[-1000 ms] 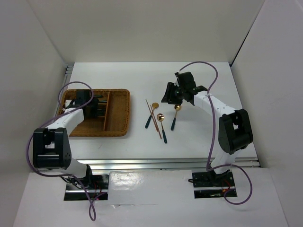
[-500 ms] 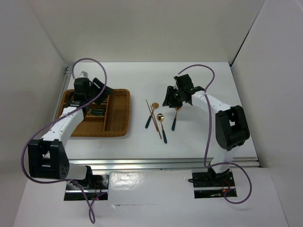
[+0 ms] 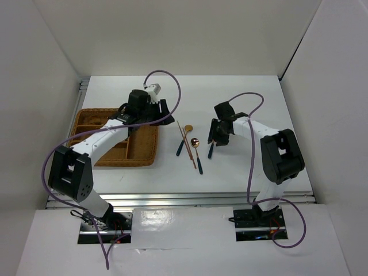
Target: Sort the eating utensils into containers
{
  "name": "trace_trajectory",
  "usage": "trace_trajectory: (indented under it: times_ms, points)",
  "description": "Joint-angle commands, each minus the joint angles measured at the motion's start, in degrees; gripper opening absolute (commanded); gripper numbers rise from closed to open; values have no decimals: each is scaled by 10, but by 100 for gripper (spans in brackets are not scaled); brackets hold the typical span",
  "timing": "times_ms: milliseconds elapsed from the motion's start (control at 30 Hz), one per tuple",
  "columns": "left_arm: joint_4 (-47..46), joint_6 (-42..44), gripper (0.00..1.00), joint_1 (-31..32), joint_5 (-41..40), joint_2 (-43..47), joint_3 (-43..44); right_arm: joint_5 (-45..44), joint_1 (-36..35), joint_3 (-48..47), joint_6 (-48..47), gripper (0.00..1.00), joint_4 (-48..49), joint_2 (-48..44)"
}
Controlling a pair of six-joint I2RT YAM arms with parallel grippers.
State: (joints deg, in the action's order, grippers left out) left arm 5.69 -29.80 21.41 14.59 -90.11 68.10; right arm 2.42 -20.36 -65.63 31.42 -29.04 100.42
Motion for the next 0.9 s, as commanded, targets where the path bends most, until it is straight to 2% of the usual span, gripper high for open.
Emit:
trace_trajectory:
  times_ms: [0,500,633,867]
  points:
    - [4,41,65,16,4,-2,28,-19,3,7,23,50,-8,-18]
    - [9,47,65,27,-12,-13,28,-44,-2,-26,23,47,-13,56]
    - [15,47,65,27,-12,-18,40,-44,-2,-26,23,40,-8,62]
    - [20,59,65,44,-12,-18,45,-44,-7,-26,23,21,-8,79]
